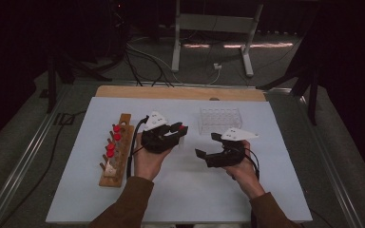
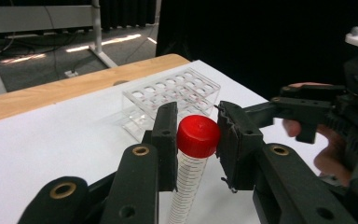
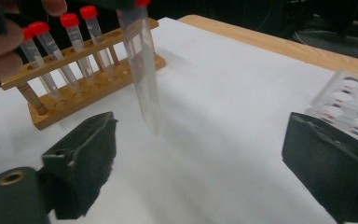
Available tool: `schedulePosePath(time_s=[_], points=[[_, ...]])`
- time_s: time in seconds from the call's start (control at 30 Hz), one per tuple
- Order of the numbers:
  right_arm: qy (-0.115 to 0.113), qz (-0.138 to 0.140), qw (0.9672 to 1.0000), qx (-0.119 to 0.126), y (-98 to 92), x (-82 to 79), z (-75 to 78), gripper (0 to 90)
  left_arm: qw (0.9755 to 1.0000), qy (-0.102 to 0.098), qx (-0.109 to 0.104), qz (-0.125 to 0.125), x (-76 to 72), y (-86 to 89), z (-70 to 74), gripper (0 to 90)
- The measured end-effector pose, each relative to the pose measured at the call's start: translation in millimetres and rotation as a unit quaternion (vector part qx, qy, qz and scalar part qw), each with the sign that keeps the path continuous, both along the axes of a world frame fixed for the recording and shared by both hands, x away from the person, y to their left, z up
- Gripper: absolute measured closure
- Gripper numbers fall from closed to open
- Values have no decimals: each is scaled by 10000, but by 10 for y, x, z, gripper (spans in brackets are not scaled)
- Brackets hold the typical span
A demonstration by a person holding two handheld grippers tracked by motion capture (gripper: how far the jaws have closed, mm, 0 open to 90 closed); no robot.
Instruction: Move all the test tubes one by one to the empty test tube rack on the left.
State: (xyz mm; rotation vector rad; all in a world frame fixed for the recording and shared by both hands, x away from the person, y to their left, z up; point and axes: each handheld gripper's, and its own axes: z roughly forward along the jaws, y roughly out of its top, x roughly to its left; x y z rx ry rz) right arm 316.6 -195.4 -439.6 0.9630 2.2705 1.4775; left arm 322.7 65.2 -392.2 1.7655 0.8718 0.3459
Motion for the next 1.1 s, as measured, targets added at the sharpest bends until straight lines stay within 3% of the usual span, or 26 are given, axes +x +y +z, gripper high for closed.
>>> schedulePosePath(time_s=[0.2,0.6,0.9,1.1], points=[[-48,-143,9999,33,-154,-17,-17,27,10000,-50,9,82,49,95,56,708],[-106,-317,9994,126,-320,-40,-19,14,9994,-247,134,196,115,317,244,708],[-109,-345,9990,253,-390,-35,-3,14,9976,-354,163,571,166,730,413,708],[-90,-333,9991,263,-392,-34,-16,14,9949,-332,274,916,204,1013,446,708]])
